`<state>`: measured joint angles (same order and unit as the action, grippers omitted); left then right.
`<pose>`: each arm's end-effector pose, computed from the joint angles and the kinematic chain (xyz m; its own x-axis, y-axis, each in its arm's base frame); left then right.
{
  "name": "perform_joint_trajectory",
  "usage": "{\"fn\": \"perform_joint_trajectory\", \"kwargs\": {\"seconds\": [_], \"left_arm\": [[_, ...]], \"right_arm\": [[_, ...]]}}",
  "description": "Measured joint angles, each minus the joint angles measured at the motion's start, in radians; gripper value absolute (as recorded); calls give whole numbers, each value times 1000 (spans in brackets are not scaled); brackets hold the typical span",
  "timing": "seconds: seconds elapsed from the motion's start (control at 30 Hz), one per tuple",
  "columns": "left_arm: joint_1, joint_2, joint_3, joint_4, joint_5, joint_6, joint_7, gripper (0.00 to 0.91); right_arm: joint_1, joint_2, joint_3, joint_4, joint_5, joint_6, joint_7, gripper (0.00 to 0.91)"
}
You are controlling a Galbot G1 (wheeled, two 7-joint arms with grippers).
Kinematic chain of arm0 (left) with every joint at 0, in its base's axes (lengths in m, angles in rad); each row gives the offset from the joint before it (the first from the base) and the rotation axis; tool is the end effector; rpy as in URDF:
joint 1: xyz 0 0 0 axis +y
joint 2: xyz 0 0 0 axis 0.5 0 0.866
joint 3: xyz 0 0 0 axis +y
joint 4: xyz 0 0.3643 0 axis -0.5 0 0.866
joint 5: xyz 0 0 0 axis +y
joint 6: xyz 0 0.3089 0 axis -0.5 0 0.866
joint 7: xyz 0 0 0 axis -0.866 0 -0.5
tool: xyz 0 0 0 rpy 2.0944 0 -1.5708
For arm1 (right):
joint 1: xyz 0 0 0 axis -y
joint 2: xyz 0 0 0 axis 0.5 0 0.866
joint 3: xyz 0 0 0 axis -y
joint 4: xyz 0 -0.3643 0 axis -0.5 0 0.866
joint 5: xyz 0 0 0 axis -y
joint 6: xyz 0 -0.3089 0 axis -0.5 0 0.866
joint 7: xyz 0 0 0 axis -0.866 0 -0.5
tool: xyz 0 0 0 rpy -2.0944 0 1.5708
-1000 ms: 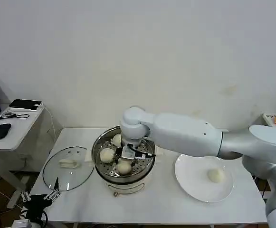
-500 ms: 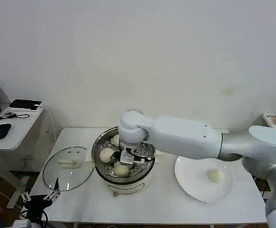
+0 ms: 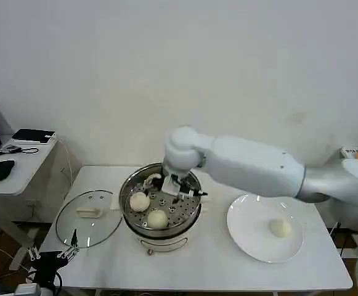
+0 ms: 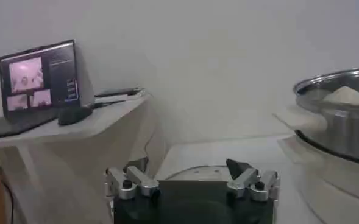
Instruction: Take steamed baozi put them in steamer then cover it.
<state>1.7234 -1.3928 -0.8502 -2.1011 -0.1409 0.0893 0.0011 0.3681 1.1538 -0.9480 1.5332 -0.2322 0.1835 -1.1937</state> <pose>0.0782 0.1210 -0.3059 -0.9652 -0.1970 0.1719 -0.1624 0.9670 0.1962 0.4672 0.1286 -0.0423 -0.1883 -0.3418 0.9207 -0.2237 -0.8979 -0.3791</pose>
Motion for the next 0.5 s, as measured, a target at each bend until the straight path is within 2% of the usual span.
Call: {"fn": "perform_joint_trajectory", "kwargs": {"seconds": [0.1,0.3,0.5], "left_arm": [[-6,7,3,-6,-9,0,2,907],[-22,22,12,-16,-24,3,6,907],[-30,32,29,-15,-24,7,12,907]], "right_arm": [[21,-57,15,7,65,-67,14,907],[55,-201,20,31,228,-261,25,907],[37,-351,37,29,312,-421,25,907]]}}
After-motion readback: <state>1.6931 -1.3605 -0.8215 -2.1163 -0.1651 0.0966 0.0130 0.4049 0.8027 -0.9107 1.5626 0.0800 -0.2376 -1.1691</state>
